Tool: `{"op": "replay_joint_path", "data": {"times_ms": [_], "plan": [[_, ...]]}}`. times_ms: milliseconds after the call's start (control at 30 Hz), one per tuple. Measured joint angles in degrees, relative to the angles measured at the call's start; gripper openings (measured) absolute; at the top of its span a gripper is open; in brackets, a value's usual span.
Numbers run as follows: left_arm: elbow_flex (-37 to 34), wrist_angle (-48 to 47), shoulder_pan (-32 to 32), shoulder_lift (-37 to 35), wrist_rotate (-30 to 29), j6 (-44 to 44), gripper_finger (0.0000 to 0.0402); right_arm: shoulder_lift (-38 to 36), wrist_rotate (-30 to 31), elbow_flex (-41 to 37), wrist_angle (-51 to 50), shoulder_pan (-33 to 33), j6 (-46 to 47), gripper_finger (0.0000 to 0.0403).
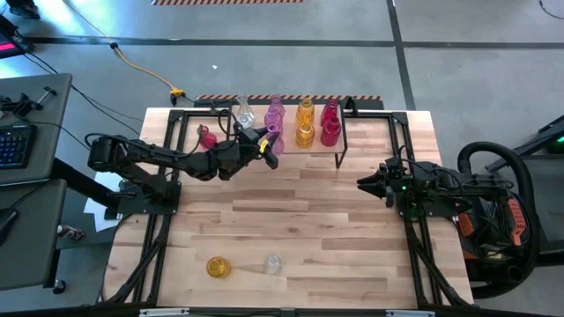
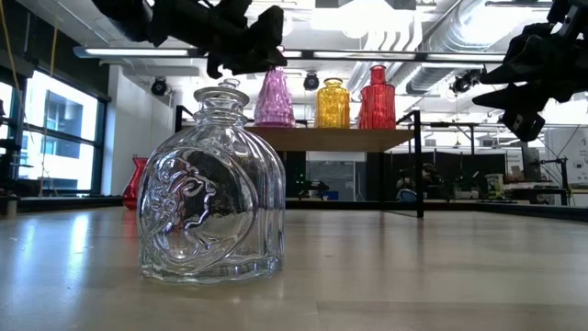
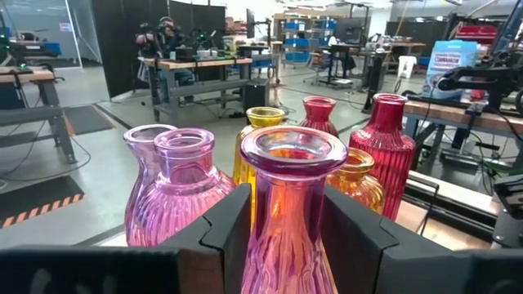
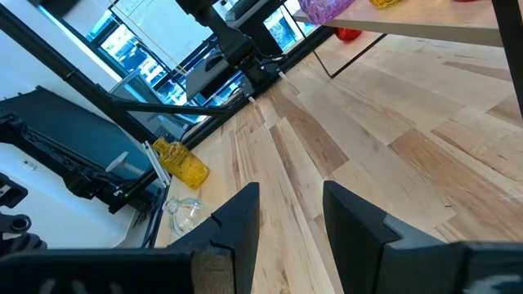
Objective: Sort vases onto shelf
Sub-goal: Put the purple vase on the shelf aligned with the other purple vase
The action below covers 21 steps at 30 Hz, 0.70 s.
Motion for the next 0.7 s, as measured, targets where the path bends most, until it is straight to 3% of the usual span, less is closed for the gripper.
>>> {"op": "replay_joint_path", "data": {"times_ms": [700], "plan": [[0.0, 0.5, 0.8, -0.1, 0.6, 0.4, 0.0126, 0.0, 0.0, 0.0, 0.0, 0.0, 0.0, 0.0117]]}}
